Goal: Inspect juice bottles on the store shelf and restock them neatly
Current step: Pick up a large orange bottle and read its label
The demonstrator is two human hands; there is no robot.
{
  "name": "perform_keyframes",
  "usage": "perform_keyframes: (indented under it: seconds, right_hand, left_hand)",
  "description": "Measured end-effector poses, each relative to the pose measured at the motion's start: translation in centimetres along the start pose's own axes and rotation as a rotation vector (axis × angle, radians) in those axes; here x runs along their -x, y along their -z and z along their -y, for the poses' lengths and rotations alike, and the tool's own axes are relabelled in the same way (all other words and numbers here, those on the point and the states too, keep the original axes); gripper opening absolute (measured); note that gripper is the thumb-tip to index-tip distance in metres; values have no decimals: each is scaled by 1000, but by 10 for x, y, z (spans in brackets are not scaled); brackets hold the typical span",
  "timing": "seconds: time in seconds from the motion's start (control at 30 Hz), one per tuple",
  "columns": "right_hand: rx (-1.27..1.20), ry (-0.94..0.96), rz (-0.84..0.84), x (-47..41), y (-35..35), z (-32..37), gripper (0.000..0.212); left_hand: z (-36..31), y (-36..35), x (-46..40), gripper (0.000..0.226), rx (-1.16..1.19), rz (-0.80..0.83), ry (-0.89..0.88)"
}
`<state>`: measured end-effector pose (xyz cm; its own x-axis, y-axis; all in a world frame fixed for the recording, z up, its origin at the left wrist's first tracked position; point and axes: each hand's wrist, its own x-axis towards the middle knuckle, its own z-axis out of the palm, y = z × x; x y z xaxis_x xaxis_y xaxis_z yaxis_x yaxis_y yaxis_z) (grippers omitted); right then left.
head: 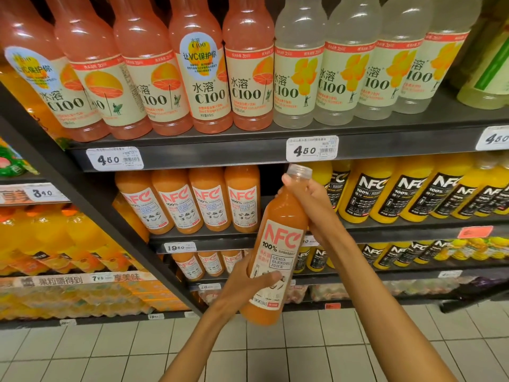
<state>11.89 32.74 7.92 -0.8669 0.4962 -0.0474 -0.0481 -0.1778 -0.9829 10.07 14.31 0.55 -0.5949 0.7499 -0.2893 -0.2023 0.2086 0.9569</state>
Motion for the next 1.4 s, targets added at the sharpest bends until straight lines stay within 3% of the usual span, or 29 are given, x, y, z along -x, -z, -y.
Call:
perform_keyframes:
  seconds: [0.1,0.17,0.27,0.47,0.6,0.7,0.77,0.83,0.9,1.0,1.07,1.2,1.4]
  right_hand:
    - [-143,-146,196,9,4,0,32]
    - [-185,-198,220,15,3,-2,42]
    - [-177,-193,134,24,-2,-1,45]
    - [-92,-134,-127,34,-9,9,32]
    - [-73,-180,-35,40,-6,20,47]
    - [-238,-178,113,48,2,18,52]
    - [-396,-194,174,54,2,13,49]
    - [-507,-215,209,58,-4,9,52]
    - [-523,-190,212,61,-8,11,49]
    - [-456,-134,181,67,-5,24,46]
    - [-288,-94,94,71,-3,34,43]
    - [-1,25,-73,74,-12,43,42]
    - [-17,4,108,77,1,47,38]
  left_hand:
    - [-2,-3,21,42,121,107,72]
    - [-2,-7,29,49,211,144,96]
    - [-3,-14,38,51,259,125,122]
    - [-16,-13,42,50,89,-8,74]
    - [-14,-15,53,53,226,-29,82]
    - [-5,-15,59,65,529,71,182]
    - [-3,-21,62,75,693,245,284]
    - [-4,-29,65,84,804,414,349]
    - [-4,-34,65,85,852,448,351]
    - [-2,-30,63,72,586,206,183]
    - [-10,-27,62,70,356,65,67]
    - [-30,-45,60,54,106,-11,-65]
    - [-26,-45,66,48,419,-24,-44]
